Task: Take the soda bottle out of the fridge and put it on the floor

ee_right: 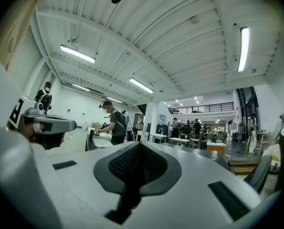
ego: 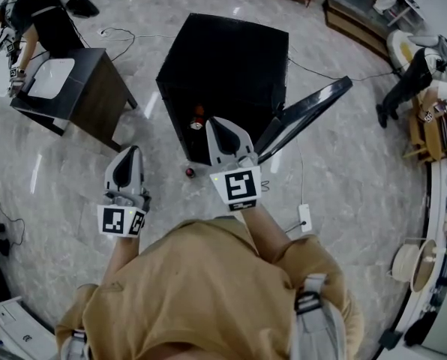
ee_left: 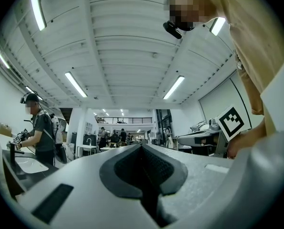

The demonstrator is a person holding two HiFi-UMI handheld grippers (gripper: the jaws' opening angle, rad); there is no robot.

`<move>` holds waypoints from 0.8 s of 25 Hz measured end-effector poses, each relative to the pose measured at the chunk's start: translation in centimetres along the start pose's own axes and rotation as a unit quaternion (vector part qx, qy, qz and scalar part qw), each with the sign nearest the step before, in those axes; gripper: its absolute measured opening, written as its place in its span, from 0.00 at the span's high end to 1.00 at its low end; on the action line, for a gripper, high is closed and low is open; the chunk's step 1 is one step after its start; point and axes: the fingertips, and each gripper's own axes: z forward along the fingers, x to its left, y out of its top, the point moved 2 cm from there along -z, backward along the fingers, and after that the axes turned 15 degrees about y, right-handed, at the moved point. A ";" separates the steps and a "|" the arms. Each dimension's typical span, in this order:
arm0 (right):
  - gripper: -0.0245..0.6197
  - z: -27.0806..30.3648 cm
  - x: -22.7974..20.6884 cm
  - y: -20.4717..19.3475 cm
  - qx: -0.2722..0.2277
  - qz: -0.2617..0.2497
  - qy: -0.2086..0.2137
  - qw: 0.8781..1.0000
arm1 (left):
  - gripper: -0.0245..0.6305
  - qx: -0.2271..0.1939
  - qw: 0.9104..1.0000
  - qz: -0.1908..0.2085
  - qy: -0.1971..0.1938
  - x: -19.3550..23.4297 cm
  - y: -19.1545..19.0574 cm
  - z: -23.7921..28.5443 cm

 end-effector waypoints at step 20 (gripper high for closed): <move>0.96 0.1 -0.8 -0.1 0.002 -0.005 -0.011 1.000 | 0.96 0.003 1.000 -0.004 0.010 1.5 -0.8 1.2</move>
